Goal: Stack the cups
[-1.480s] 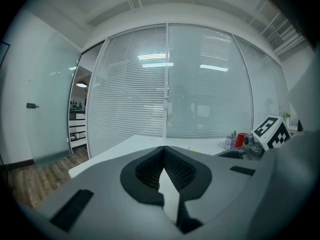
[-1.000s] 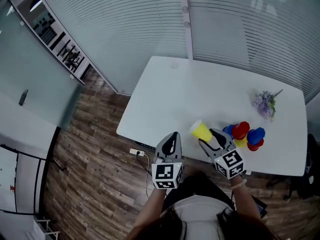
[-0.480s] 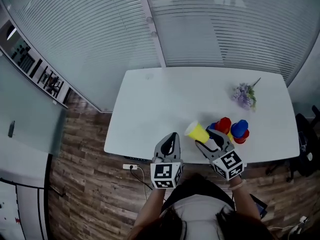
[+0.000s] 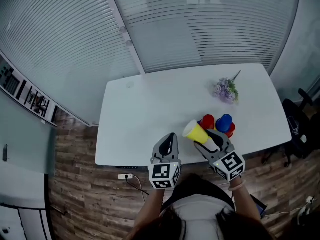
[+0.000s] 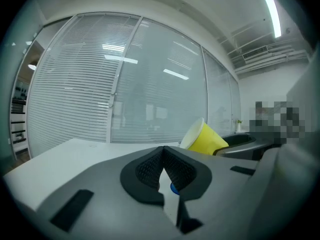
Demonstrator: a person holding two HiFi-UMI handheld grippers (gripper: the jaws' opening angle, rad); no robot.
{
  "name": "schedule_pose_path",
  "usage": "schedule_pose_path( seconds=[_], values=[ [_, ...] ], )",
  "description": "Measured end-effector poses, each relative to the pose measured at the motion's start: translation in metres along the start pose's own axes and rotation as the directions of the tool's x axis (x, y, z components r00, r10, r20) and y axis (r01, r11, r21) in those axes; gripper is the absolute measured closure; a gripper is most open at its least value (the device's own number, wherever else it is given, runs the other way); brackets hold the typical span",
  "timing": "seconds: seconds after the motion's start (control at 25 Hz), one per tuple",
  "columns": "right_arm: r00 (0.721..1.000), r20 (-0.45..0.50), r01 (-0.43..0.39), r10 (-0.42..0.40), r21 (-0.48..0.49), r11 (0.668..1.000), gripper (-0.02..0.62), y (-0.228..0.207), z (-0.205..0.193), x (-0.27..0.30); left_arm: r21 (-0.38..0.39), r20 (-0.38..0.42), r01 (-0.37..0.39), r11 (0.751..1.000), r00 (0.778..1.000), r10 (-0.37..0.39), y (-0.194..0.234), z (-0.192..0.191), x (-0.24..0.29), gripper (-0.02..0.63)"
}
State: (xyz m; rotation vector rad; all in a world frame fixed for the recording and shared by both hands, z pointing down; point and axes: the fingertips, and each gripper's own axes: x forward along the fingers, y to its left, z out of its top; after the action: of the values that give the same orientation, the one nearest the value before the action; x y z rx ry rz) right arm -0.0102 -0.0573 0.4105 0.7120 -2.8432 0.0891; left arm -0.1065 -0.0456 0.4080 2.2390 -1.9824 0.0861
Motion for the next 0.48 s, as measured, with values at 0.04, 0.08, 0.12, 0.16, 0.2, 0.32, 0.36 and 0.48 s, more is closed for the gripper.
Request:
schedule_pose_path(
  seconds=[0.04, 0.08, 0.12, 0.16, 0.2, 0.32, 0.36, 0.48],
  values=[
    [1.0, 0.004, 0.012, -0.012, -0.003, 1.0, 0.334, -0.003, 0.001, -0.004, 0.0, -0.001, 0.012, 1.0, 1.0, -0.012, -0.004, -0.001, 0.002, 0.588],
    [1.0, 0.007, 0.023, -0.023, -0.008, 1.0, 0.334, -0.006, 0.003, -0.008, 0.001, -0.003, 0.024, 1.0, 1.0, -0.024, -0.007, -0.001, 0.004, 0.589],
    [0.999, 0.008, 0.032, -0.032, -0.013, 0.999, 0.334, -0.009, 0.004, -0.011, 0.001, -0.004, 0.035, 0.999, 0.999, -0.035, -0.011, -0.001, 0.007, 0.589],
    [0.999, 0.01, 0.04, -0.04, -0.018, 0.999, 0.334, -0.013, 0.006, -0.014, 0.002, -0.005, 0.046, 0.999, 0.999, -0.046, -0.015, -0.001, 0.009, 0.589],
    [0.999, 0.011, 0.047, -0.046, -0.022, 0.999, 0.334, -0.016, 0.007, -0.017, 0.003, -0.005, 0.056, 0.998, 0.998, -0.056, -0.019, -0.001, 0.011, 0.589],
    [0.998, 0.015, 0.062, -0.061, -0.03, 0.998, 0.334, -0.021, 0.01, -0.026, 0.002, -0.005, 0.082, 0.997, 0.997, -0.082, -0.028, -0.001, 0.014, 0.589],
    [0.998, 0.013, 0.066, -0.066, -0.034, 0.997, 0.334, -0.023, 0.01, -0.028, 0.0, -0.006, 0.09, 0.996, 0.996, -0.09, -0.03, -0.001, 0.015, 0.589],
    [0.997, -0.002, 0.083, -0.083, -0.059, 0.995, 0.334, -0.031, 0.012, -0.036, -0.002, -0.013, 0.11, 0.994, 0.994, -0.11, -0.036, -0.004, 0.021, 0.589]
  ],
)
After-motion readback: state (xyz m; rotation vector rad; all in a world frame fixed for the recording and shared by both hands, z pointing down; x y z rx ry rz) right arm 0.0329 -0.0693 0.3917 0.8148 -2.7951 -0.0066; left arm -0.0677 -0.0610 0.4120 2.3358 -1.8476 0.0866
